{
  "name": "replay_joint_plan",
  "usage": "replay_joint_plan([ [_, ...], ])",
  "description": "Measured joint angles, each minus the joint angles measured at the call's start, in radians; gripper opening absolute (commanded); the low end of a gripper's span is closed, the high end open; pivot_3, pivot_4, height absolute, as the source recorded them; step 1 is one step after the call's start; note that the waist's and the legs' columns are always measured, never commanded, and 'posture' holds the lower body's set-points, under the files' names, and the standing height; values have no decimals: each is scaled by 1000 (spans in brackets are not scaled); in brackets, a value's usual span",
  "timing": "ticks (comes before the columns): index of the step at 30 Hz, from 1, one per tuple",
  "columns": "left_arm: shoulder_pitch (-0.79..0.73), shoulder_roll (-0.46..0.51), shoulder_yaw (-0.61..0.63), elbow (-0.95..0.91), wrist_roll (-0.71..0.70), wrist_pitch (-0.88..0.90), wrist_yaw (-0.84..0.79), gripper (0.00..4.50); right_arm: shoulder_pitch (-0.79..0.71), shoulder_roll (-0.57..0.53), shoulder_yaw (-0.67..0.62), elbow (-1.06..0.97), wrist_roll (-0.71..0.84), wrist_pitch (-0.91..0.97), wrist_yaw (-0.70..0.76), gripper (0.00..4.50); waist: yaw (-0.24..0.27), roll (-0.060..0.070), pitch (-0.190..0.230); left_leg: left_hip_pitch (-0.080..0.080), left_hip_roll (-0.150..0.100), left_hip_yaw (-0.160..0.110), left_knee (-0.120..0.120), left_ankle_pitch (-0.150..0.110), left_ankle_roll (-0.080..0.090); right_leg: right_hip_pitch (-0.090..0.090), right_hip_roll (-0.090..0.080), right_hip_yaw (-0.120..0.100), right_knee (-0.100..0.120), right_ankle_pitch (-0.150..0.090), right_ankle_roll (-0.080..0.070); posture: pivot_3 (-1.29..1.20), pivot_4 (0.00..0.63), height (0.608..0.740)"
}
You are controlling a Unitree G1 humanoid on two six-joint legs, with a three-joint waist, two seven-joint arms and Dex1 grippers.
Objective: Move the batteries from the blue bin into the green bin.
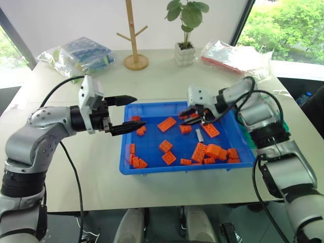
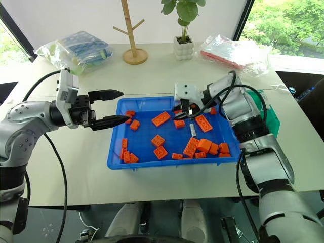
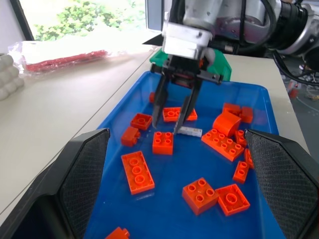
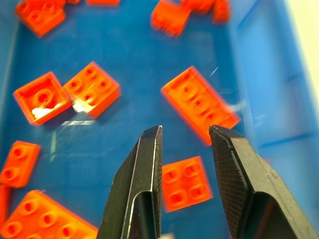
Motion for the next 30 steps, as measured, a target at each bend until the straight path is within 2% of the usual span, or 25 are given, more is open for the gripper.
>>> replay_joint_plan([
  [7, 24, 4, 4, -22, -10, 10, 7, 4500, 107, -10, -81, -429, 34, 613, -206, 1518, 0, 0, 0, -10, 1, 0, 1, 0, 0, -10, 0, 0, 2, 0, 0, 0, 150, 692],
  [12, 19, 2, 1, -12, -10, 18, 4, 4500, 175, 23, -123, -621, 84, 957, -361, 1518, 2, 0, 0, -12, 0, 0, 2, 0, 0, -11, 0, 0, 2, 0, 0, 0, 150, 692],
  [19, -7, -9, -16, 12, -9, 18, -9, 4500, 287, 47, -124, -693, 136, 1049, -539, 1518, 0, 0, 0, -12, 0, 0, 2, 0, 0, -11, 0, 0, 1, 0, 0, 0, 150, 692],
  [29, -27, -11, -20, 18, -8, 19, -23, 4500, 311, 49, -127, -609, 199, 946, -671, 1518, -2, 0, 0, -12, 0, 0, 2, 0, 0, -10, 1, 0, 2, 0, 0, 0, 150, 692],
  [30, -27, -11, -20, 18, -8, 19, -23, 4500, 311, 53, -127, -600, 206, 942, -679, 1248, -2, 0, 0, -12, 0, 0, 2, 0, 0, -10, 1, 0, 2, 0, 0, 0, 150, 692],
])
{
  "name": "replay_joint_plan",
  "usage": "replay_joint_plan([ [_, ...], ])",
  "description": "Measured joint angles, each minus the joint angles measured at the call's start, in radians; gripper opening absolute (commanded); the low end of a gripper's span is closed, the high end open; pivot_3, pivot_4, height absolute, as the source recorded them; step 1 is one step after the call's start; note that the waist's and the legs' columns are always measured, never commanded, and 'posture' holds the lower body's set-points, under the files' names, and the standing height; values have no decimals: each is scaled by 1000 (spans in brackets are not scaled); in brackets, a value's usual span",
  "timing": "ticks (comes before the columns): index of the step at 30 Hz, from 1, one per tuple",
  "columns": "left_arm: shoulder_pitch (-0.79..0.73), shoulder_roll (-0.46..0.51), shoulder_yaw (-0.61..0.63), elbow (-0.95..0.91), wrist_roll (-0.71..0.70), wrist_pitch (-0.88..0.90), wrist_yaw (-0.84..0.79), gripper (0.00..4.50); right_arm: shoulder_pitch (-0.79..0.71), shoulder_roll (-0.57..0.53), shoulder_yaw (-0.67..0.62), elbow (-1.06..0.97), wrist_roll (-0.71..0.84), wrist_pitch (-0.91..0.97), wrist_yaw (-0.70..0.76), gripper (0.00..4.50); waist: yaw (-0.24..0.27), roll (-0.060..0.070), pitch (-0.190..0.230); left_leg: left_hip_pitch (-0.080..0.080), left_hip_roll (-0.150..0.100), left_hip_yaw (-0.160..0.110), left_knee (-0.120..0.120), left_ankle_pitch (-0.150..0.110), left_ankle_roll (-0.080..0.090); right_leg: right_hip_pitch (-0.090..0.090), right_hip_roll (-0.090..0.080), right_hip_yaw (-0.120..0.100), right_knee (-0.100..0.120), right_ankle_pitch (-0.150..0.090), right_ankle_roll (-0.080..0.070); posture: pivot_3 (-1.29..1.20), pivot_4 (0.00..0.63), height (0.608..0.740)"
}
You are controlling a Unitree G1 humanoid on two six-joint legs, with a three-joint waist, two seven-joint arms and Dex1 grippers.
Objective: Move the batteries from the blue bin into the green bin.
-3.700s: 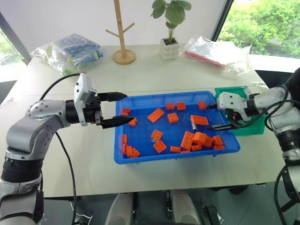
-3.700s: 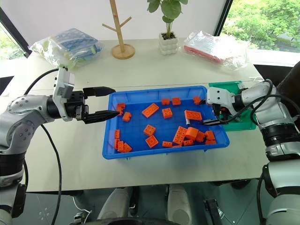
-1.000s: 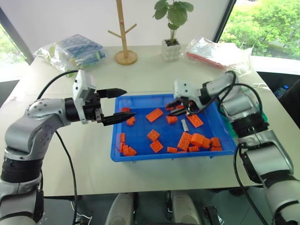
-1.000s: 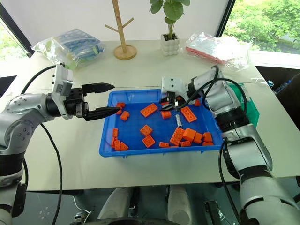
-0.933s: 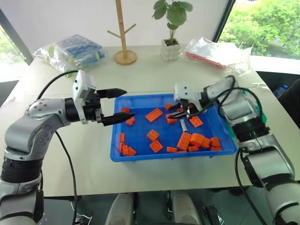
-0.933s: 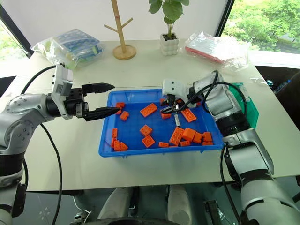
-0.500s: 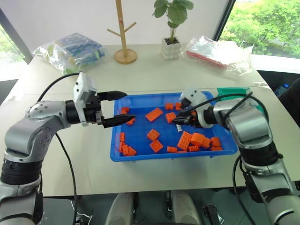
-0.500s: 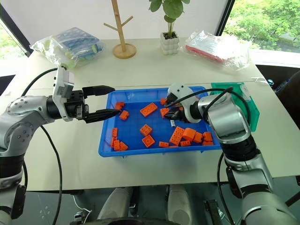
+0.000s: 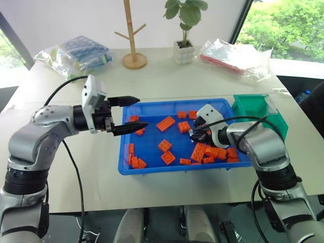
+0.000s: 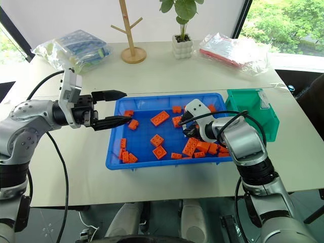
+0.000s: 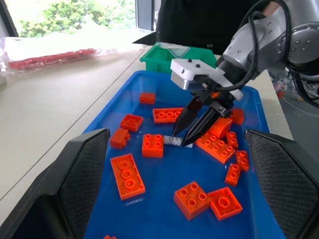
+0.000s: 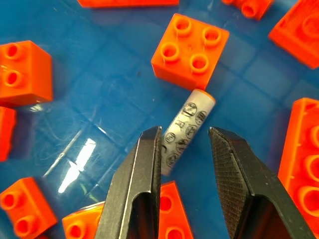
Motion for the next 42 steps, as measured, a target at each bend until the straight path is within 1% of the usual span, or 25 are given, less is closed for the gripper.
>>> replay_joint_plan([
  [2, 0, 0, 0, 0, 0, 0, 0, 4500, 0, 7, 0, 9, 13, -8, -14, 712, 0, 0, 0, 0, 0, 0, 0, 0, 0, 0, 0, 0, 0, 0, 0, 0, 150, 692],
  [3, 1, 0, 0, 0, 0, 0, 0, 4500, 0, 10, 0, 15, 18, -14, -21, 230, 0, 0, 0, 0, 0, 0, 0, 0, 0, 0, 0, 0, 0, 0, 0, 0, 150, 692],
  [4, 1, 0, 0, 0, 0, 0, 1, 4500, 0, 11, 0, 17, 24, -23, -27, 34, 0, 0, 0, 0, 0, 0, 0, 0, 0, 0, 0, 0, 0, 0, 0, 0, 150, 692],
  [9, 6, 0, 0, -1, 0, 0, 2, 4500, -1, 5, 5, 21, 51, -42, -46, 38, 0, 0, 0, 0, 0, 0, 0, 0, 0, 0, 0, 0, 0, 0, 0, 0, 150, 692],
  [11, 7, 0, 1, -1, 0, 0, 2, 4500, -16, -26, 5, 16, 77, -30, -34, 38, 0, 0, 0, 0, 0, 0, 0, 0, 0, 0, 0, 0, 0, 0, 0, 0, 150, 692],
  [13, 8, 0, 1, -1, 1, 0, 2, 4500, -71, -53, -15, 15, 110, -1, -18, 38, 0, 0, 0, 0, 0, 0, 0, 0, 0, 0, 0, 0, 0, 0, 0, 0, 150, 692],
  [15, 8, -1, 1, -3, 2, -1, 2, 4500, -138, -80, -65, 14, 132, 9, -6, 38, 0, 0, 0, 0, 0, 0, 0, 0, 0, 0, 0, 0, 0, 0, 0, 0, 150, 692],
  [16, 8, -1, 0, -3, 2, -1, 0, 4500, -181, -120, -95, 27, 146, 8, 2, 38, 0, 0, 0, 0, 0, 0, 0, 0, 0, 0, 0, 0, 0, 0, 0, 0, 150, 692],
  [17, 9, -1, 1, -3, 3, -2, -3, 4500, -233, -194, -145, 61, 150, 1, 10, 38, 6, 0, 0, -1, 0, 0, 0, 0, 0, 0, 0, -1, -1, 0, 0, 0, 150, 692],
  [18, 11, 0, 1, -3, 4, -2, -4, 4500, -251, -228, -173, 77, 148, -6, 11, 38, 10, 0, 0, -1, 0, 0, 0, 0, 0, 1, 0, -1, -2, 0, 0, 0, 150, 692],
  [19, 11, -1, 0, -2, 7, -3, -6, 4500, -261, -287, -205, 103, 146, -31, 16, 38, 16, 0, 0, -1, -1, 1, 0, 0, 0, 1, 0, -2, -3, 0, 0, 0, 150, 692],
  [20, 12, -1, 0, 0, 9, -4, -10, 4500, -254, -348, -229, 134, 147, -58, 23, 38, 21, -1, 0, -1, 0, 1, -1, 0, 1, 1, 0, -2, -4, 0, 0, 0, 150, 692],
  [21, 12, 0, 0, 5, 10, -5, -13, 4500, -237, -385, -248, 165, 142, -76, 25, 38, 24, -1, 0, -1, 0, 2, -1, 0, 1, 2, 0, -2, -5, 0, 0, 0, 150, 692],
  [23, 13, -1, -1, 10, 11, -11, -25, 4500, -182, -427, -269, 201, 137, -103, 25, 38, 23, -1, 0, -1, 0, 3, -1, 0, 1, 2, 0, -2, -5, 0, 0, 0, 150, 692],
  [27, 7, -6, -6, 17, 15, -23, -44, 4500, -61, -443, -309, 230, 144, -118, 16, 38, 17, 0, 0, -1, 0, 3, 0, 0, 1, 1, 0, 0, -4, 0, 0, 0, 150, 692],
  [29, 3, -9, -11, 23, 19, -24, -48, 4500, -24, -442, -327, 224, 147, -126, 8, 1050, 17, 0, 0, -1, 0, 3, 0, 0, 1, 1, 0, -1, -3, 0, 0, 0, 150, 692],
  [31, -1, -13, -22, 34, 25, -25, -53, 4500, 36, -435, -346, 216, 147, -148, -13, 1873, 19, 0, 0, -1, 0, 3, 0, 0, 1, 1, 1, -1, -4, 0, 0, 0, 150, 692],
  [33, -6, -16, -30, 37, 30, -25, -60, 4500, 80, -423, -353, 216, 146, -166, -39, 2966, 20, 0, 0, -1, 0, 3, 0, 0, 1, 1, 0, -1, -4, 0, 0, 0, 150, 692],
  [35, -8, -16, -30, 40, 31, -25, -66, 4500, 102, -422, -357, 217, 144, -188, -53, 3880, 20, 0, 0, -1, 0, 3, 0, 0, 1, 1, 0, 0, -3, 0, 0, 0, 150, 692],
  [38, -12, -18, -32, 54, 34, -29, -76, 4500, 140, -461, -395, 216, 153, -273, -18, 3880, 22, 0, 0, -1, 0, 3, 0, 0, 1, 1, 1, -1, -3, 0, 0, 0, 150, 692],
  [41, -14, -18, -34, 65, 40, -40, -90, 4500, 196, -525, -462, 211, 179, -407, 87, 3880, 23, 0, 0, -1, 0, 4, 0, 0, 1, 2, 1, -1, -4, 0, 0, 0, 150, 692],
  [42, -14, -17, -35, 68, 42, -41, -94, 4500, 227, -542, -494, 209, 189, -477, 130, 3880, 25, 0, 0, -1, 0, 4, 0, 0, 1, 2, 1, -1, -4, 0, 0, 0, 150, 692],
])
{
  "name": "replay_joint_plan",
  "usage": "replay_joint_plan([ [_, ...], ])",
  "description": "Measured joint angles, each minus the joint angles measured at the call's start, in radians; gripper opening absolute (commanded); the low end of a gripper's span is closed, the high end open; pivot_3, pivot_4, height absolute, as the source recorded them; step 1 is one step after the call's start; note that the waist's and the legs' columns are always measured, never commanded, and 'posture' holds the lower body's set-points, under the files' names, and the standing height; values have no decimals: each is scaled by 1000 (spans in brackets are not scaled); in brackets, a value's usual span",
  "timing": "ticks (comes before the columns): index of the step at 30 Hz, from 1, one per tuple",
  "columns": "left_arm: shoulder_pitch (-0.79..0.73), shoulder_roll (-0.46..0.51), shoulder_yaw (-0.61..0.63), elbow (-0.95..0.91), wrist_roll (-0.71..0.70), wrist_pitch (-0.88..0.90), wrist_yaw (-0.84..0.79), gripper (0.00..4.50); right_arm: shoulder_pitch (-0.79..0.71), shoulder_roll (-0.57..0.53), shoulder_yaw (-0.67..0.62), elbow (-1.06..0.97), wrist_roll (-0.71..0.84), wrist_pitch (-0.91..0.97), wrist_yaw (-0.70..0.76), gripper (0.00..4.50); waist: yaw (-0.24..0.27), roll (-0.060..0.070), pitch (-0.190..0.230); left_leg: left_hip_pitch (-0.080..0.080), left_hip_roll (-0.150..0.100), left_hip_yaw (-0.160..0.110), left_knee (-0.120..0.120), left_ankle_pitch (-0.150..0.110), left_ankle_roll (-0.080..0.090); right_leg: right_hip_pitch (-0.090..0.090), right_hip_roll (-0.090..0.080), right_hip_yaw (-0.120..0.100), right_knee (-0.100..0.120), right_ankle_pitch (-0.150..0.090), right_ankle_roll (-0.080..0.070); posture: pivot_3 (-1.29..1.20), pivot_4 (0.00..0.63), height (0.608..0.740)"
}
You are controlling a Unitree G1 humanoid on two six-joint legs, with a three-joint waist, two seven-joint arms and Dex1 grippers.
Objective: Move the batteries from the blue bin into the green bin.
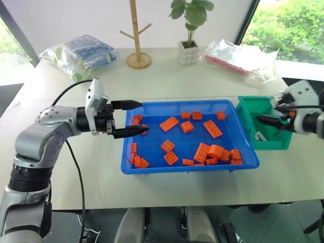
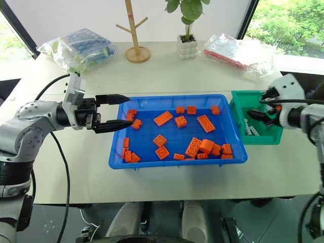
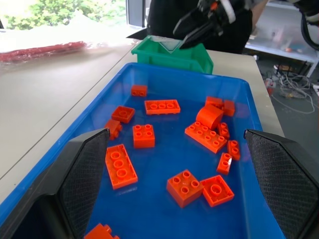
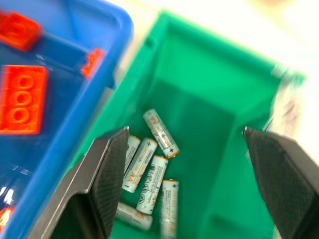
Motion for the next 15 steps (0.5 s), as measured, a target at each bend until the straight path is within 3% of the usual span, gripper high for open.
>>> replay_joint_plan([
  [2, -3, 3, -2, 8, 5, -1, -7, 4500, 63, -14, -56, -2, 7, -122, 76, 3880, 0, 0, 0, 1, 0, 0, 0, 0, 0, 1, 0, 0, -1, 0, 0, 0, 150, 692],
  [4, -7, 11, -4, 12, 10, -2, -23, 4500, 216, -48, -153, -15, 25, -260, 235, 3880, 6, 0, 0, 1, 0, -2, 0, 0, 0, 4, 0, -2, -2, -1, 1, 0, 150, 692],
  [8, -13, 31, -5, 38, 17, -4, -56, 4500, 430, -76, -285, -14, 49, -363, 460, 3880, -1, 1, 0, 3, 1, -1, 1, 0, 0, 6, 0, -1, -5, 0, 0, 0, 150, 692],
  [15, -27, 64, -4, 66, 26, -4, -97, 4500, 522, -76, -378, -13, 57, -404, 541, 3880, -2, 1, 0, 8, 3, -1, 0, 0, 0, 10, 0, -1, -7, -2, -2, 0, 150, 692],
])
